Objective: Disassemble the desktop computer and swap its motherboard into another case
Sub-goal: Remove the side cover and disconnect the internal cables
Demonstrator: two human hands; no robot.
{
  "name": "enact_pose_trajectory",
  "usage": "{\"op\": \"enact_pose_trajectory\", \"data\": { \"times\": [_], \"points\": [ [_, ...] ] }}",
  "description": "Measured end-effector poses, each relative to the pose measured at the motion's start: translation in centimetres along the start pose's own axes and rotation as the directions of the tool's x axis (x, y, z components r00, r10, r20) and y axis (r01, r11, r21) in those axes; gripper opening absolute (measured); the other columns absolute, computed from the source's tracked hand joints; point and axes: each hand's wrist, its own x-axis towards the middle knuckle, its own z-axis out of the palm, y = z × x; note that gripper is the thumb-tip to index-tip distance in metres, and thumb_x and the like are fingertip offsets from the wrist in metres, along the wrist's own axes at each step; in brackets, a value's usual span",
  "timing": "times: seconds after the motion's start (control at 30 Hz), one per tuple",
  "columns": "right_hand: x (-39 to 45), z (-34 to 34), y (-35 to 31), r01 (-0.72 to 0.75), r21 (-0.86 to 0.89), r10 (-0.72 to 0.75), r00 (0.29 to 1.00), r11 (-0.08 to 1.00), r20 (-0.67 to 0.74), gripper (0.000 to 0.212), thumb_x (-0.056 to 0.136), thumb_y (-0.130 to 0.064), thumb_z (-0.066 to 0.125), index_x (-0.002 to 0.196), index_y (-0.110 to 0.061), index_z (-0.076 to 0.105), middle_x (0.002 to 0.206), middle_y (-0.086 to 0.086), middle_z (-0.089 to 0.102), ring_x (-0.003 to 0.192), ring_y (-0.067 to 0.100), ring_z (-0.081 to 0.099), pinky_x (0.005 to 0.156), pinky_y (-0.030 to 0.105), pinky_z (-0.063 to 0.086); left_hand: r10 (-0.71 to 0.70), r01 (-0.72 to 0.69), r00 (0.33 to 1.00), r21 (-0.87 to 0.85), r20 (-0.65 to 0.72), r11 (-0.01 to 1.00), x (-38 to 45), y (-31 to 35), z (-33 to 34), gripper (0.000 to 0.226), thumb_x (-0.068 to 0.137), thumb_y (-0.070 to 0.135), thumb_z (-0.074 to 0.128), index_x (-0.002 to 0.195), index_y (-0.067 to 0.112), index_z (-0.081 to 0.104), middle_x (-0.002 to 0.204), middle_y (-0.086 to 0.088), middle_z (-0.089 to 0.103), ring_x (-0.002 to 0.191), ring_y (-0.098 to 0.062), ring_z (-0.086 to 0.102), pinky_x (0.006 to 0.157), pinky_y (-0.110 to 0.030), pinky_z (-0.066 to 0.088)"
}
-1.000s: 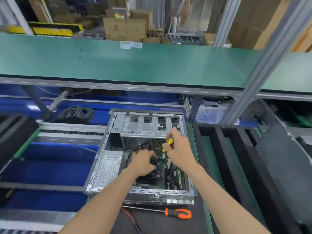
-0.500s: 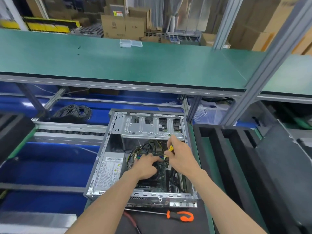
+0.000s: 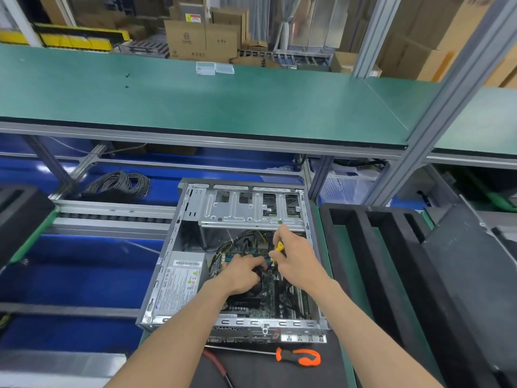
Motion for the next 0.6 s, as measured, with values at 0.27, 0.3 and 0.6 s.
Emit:
{"op": "enact_pose_trajectory", "data": {
  "times": [0.27, 0.3, 0.6],
  "points": [
    [1.0, -0.4, -2.1, 0.141, -0.333, -0.101, 0.986, 0.932, 0.136, 0.023, 0.097, -0.027, 0.059, 0.099, -0.016, 0.038, 0.089, 0.005, 0.058, 0.081, 0.033, 0.054, 0.069, 0.041, 0.047, 0.009, -0.009, 1.000, 0.018, 0.000, 1.000, 0.1, -0.2, 0.1, 0.047, 0.091, 0.014, 0.049, 0.133, 0.034, 0.050, 0.135, -0.003, 0.052, 0.130, -0.031, 0.032, 0.110, -0.056, 0.026],
    [1.2, -0.2, -2.4, 0.147, -0.363, -0.099, 0.984, 0.920, 0.148, 0.023, 0.098, -0.029, 0.057, 0.100, -0.016, 0.038, 0.089, 0.008, 0.057, 0.082, 0.035, 0.055, 0.065, 0.041, 0.045, 0.008, -0.008, 1.000, 0.026, 0.000, 1.000, 0.1, -0.2, 0.1, 0.048, 0.091, 0.015, 0.049, 0.135, 0.033, 0.048, 0.138, -0.002, 0.051, 0.132, -0.032, 0.031, 0.110, -0.057, 0.026],
    [3.1, -1.5, -3.7, 0.307, -0.356, -0.145, 0.898, 0.883, 0.416, 0.018, 0.079, 0.001, 0.060, 0.083, -0.015, 0.052, 0.080, 0.004, 0.059, 0.075, 0.024, 0.051, 0.058, 0.037, 0.043, 0.002, -0.006, 0.999, 0.100, 0.035, 0.995, 0.0, 0.0, 0.0, 0.050, 0.096, 0.019, 0.045, 0.144, 0.033, 0.041, 0.146, -0.003, 0.045, 0.134, -0.035, 0.029, 0.111, -0.058, 0.026]
  ]
}}
